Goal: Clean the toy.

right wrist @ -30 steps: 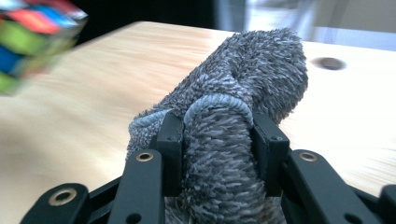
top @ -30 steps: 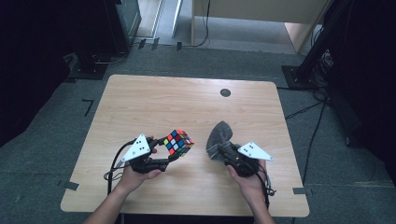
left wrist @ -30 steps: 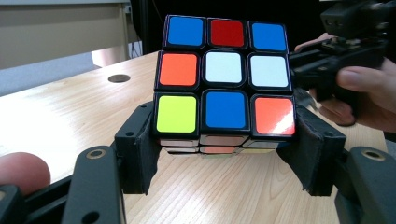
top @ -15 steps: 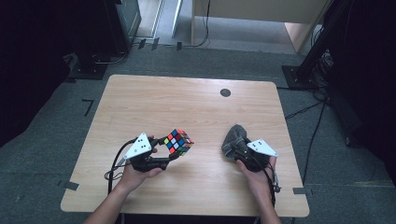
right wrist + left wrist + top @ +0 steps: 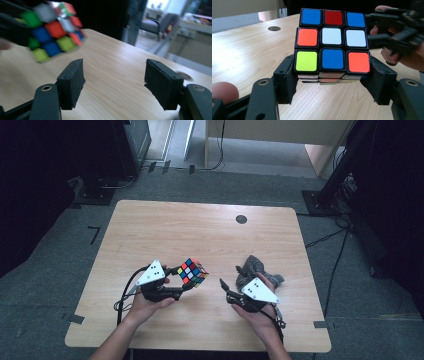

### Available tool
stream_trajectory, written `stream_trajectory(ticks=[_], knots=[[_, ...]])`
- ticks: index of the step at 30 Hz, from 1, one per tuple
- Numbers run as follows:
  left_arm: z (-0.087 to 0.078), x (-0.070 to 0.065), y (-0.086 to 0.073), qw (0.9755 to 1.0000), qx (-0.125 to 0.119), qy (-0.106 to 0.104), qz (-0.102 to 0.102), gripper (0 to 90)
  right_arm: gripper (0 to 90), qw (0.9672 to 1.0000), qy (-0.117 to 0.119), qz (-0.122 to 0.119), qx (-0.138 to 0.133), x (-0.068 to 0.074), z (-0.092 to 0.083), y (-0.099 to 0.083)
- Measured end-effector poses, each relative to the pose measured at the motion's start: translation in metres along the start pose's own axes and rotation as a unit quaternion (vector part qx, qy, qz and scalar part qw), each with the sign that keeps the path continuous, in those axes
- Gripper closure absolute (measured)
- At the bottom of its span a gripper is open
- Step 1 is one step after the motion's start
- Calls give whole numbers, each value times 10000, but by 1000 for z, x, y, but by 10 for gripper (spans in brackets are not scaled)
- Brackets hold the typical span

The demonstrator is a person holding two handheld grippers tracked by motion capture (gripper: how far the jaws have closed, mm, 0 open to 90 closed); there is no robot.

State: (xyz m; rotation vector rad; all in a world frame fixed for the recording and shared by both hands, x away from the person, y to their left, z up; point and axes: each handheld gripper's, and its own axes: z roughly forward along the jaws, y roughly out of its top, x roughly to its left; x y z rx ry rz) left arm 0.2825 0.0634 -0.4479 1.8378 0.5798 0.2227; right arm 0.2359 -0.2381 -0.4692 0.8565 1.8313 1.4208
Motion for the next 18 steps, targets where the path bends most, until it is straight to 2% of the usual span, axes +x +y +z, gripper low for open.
stream_trajectory(ticks=[3, 6, 11, 14, 18], knots=[[1, 0, 1, 10000, 25, -3, -65, 343, 310, 9990, 346, -280, -96, 18, 5, 2], [1, 1, 1, 9999, 32, -51, -142, 343, 300, 9972, 536, -500, -120, 29, 10, -1], [2, 0, 3, 9995, 68, -188, -247, 343, 290, 9948, 610, -782, -216, 41, 17, -4], [4, -3, 4, 9988, 130, -356, -308, 343, 287, 9931, 534, -1024, -225, 47, 22, -6], [8, -6, 5, 9978, 266, -492, -343, 343, 281, 9916, 540, -1135, -296, 51, 25, -8]])
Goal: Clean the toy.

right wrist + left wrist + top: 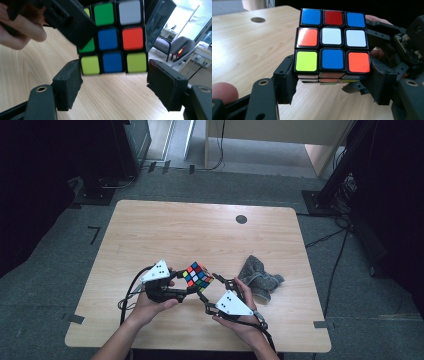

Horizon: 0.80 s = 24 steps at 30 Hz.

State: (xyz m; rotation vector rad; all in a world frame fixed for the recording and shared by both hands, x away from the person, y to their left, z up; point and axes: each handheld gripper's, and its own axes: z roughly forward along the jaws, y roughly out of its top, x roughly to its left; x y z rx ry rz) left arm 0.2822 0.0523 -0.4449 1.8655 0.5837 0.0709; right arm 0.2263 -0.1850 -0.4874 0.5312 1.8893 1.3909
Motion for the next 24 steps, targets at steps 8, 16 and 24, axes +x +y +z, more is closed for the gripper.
stream_trajectory(ticks=[8, 16, 24], knots=[[4, 1, 0, 9993, 128, -268, -209, 342, 324, 9997, -66, -245, -47, 5, 0, 1], [7, 4, -1, 9985, 208, -362, -349, 333, 340, 9995, -64, -299, 112, 4, -2, 3], [-4, 6, -1, 9999, -44, -112, 27, 249, 341, 9983, -46, -125, 570, -9, -6, 1]])
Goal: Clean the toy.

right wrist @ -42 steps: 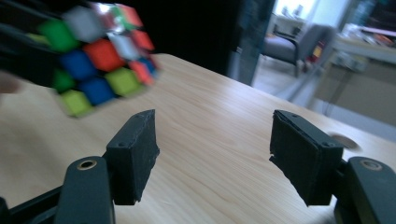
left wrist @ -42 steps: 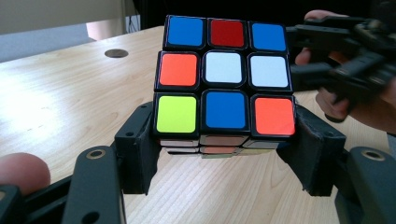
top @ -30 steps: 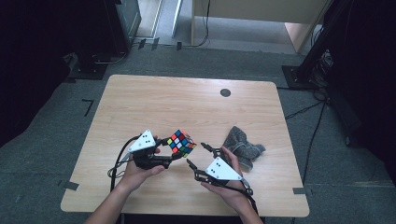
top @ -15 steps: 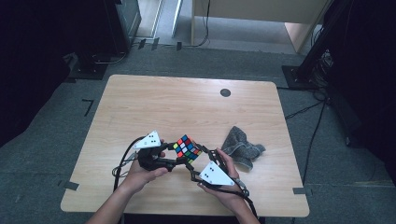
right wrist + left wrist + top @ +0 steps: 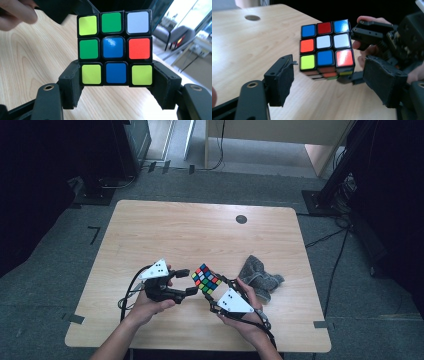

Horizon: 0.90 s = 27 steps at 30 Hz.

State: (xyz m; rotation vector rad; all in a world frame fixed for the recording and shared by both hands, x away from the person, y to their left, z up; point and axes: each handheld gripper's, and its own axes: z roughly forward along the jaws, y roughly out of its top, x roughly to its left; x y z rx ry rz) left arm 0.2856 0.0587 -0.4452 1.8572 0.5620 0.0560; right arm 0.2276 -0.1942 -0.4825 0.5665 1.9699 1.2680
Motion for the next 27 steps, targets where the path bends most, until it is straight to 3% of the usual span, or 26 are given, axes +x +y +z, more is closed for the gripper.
stream_trajectory(ticks=[5, 9, 11, 12, 13, 15, 22, 27], knots=[[-2, 1, -7, 9982, -15, 361, 477, 233, 341, 9990, 103, 365, 227, -10, -4, 2], [4, -6, -14, 9908, 61, 867, 1033, 227, 341, 9973, 194, 627, 338, -15, -5, 5], [8, -11, -18, 9831, 155, 1147, 1421, 227, 341, 9962, 228, 745, 382, -16, -6, 7], [12, -16, -22, 9732, 217, 1437, 1780, 226, 341, 9954, 247, 837, 406, -17, -6, 7], [14, -18, -24, 9677, 256, 1555, 1970, 228, 341, 9946, 273, 916, 411, -17, -6, 8], [18, -22, -27, 9592, 350, 1692, 2239, 226, 341, 9936, 292, 999, 447, -17, -6, 10], [27, -33, -35, 9371, 381, 1935, 2880, 202, 341, 9917, 376, 1149, 432, -13, -7, 16], [32, -36, -38, 9277, 433, 2018, 3112, 182, 341, 9899, 454, 1268, 431, -10, -6, 19]])
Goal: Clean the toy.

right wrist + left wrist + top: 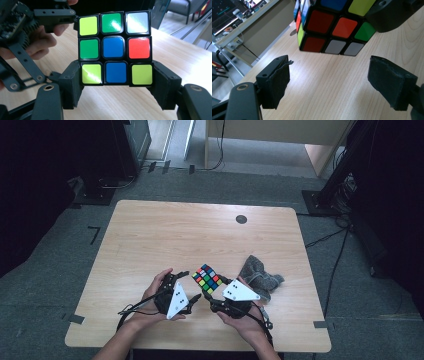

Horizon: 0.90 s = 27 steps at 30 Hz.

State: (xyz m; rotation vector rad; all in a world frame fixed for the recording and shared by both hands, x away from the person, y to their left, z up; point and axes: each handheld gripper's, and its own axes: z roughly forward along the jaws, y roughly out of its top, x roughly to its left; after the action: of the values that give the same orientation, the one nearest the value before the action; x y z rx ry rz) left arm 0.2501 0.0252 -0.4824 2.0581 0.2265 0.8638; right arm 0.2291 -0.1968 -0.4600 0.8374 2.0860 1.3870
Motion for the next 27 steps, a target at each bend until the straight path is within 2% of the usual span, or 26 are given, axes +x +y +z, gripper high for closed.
stream_trajectory(ticks=[5, 9, 12, 16, 20, 23, 26, 27], knots=[[1, -4, 2, 9999, -61, 24, 79, 176, 341, 9994, 148, 269, 152, 4, 2, 3], [0, -4, 3, 9999, -143, 47, 84, 192, 341, 9981, 172, 480, 344, 7, 5, 7], [0, -7, 4, 9997, -194, 56, 146, 208, 341, 9963, 201, 684, 477, 6, 7, 9], [-1, -9, 5, 9995, -235, 77, 178, 251, 341, 9915, 295, 1064, 684, 4, 11, 9], [0, -10, 4, 9994, -251, 54, 220, 324, 340, 9899, 403, 1171, 698, 2, 12, 8], [-1, -7, 4, 9996, -251, -59, 65, 335, 334, 9879, 488, 1305, 688, 0, 12, 7], [-1, -1, 1, 9994, -172, -240, -203, 338, 227, 9870, 553, 1414, 518, -4, 9, 7], [-1, 2, -1, 9989, -165, -297, -319, 339, 217, 9870, 576, 1430, 447, -6, 6, 8]])
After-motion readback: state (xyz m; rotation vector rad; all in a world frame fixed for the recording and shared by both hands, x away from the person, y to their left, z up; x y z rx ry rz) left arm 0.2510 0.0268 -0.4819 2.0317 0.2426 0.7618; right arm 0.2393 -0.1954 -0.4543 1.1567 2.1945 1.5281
